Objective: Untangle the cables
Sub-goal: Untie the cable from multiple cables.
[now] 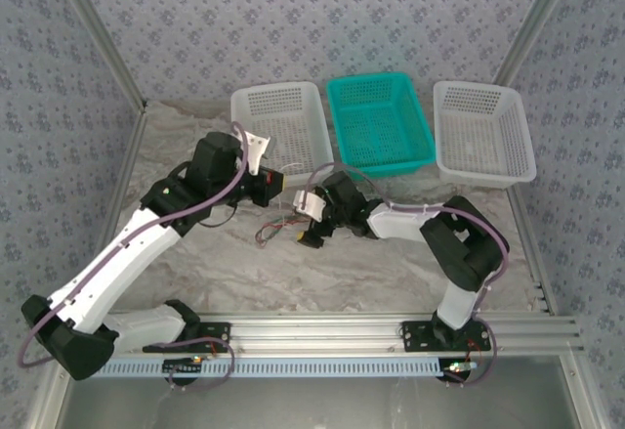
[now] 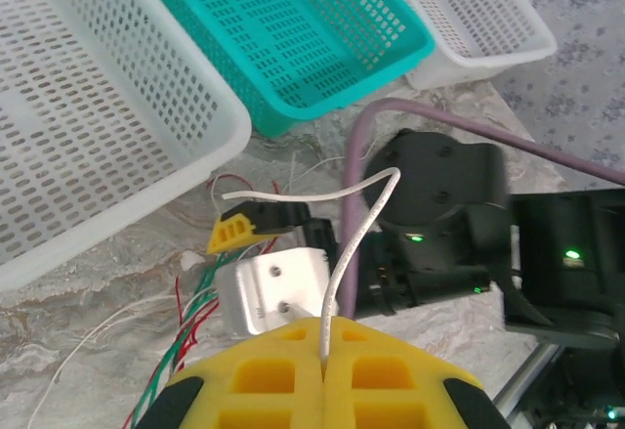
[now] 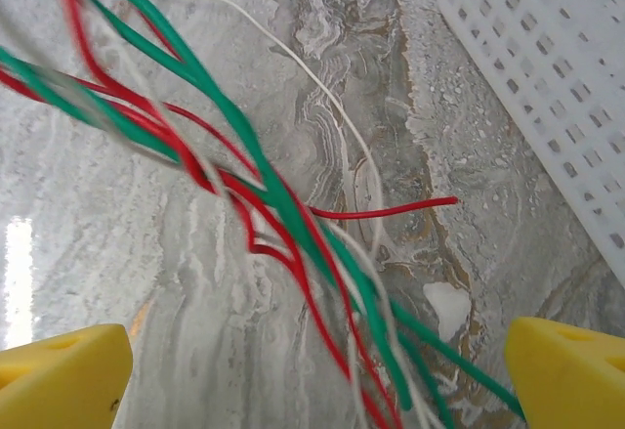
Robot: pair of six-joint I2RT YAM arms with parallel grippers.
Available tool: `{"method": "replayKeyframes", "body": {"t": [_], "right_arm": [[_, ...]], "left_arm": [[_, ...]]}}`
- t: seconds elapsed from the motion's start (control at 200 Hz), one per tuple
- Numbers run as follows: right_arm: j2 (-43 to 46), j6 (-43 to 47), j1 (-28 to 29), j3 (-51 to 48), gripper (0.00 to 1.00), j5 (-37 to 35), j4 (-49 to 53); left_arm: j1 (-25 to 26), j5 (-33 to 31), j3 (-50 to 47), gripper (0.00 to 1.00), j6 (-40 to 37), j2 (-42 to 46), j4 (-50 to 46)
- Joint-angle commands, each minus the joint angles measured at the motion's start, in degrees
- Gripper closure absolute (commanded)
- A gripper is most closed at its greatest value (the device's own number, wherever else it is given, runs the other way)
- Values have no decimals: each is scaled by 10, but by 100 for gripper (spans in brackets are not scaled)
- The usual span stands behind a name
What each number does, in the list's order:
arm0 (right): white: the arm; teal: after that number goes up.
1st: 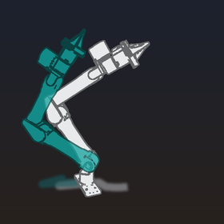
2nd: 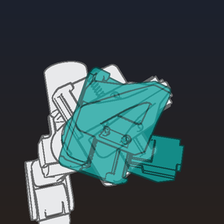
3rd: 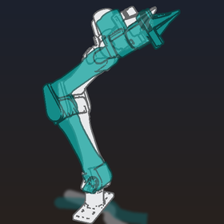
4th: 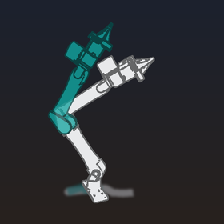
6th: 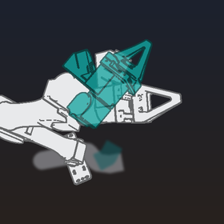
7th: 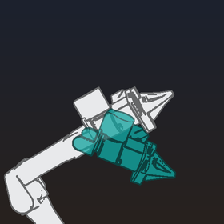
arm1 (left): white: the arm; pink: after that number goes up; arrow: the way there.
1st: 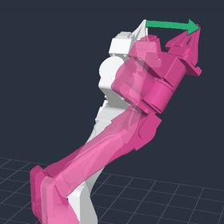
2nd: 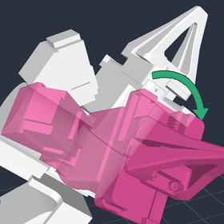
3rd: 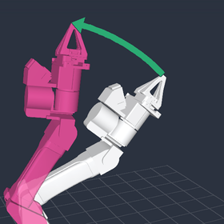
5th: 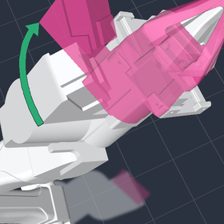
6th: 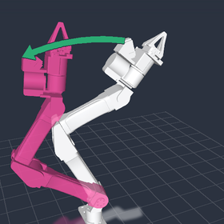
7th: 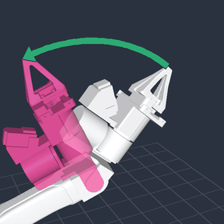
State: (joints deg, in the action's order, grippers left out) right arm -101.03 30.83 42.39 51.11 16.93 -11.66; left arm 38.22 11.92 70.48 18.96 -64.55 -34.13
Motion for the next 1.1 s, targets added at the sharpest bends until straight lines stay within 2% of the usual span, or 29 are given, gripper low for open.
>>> {"method": "replayKeyframes", "body": {"t": [0.0,0.045,0.135,0.22,0.29,0.37,0.46,0.595,0.715,0.844,0.959,1.094], "right_arm": [[-46,33,5,33,0,-7,-27],[-58,35,10,50,3,-22,-11],[-72,39,16,69,20,-25,8],[-66,11,11,71,48,-4,7],[-59,-5,8,59,65,-4,-2],[-46,-17,5,43,77,-25,-2],[-34,-53,-7,48,100,-25,45],[-12,-158,-34,43,100,2,80],[10,-233,-57,17,100,41,84],[9,-285,-81,5,99,38,114],[-1,-309,-96,-6,98,26,133],[1,-316,-99,-14,95,4,156]], "left_arm": [[-3,29,20,100,-25,28,1],[-3,29,17,100,-29,33,3],[-3,23,12,100,-32,47,4],[-4,2,12,100,-28,65,1],[-6,-44,13,100,-12,90,0],[-14,-109,20,100,8,126,-8],[-25,-178,33,100,18,171,-20],[-39,-272,56,100,18,217,-35],[-43,-361,89,100,6,222,-77],[-46,-432,117,100,-23,220,-93],[-49,-470,143,100,-59,208,-89],[-59,-458,192,100,-88,161,-91]]}}
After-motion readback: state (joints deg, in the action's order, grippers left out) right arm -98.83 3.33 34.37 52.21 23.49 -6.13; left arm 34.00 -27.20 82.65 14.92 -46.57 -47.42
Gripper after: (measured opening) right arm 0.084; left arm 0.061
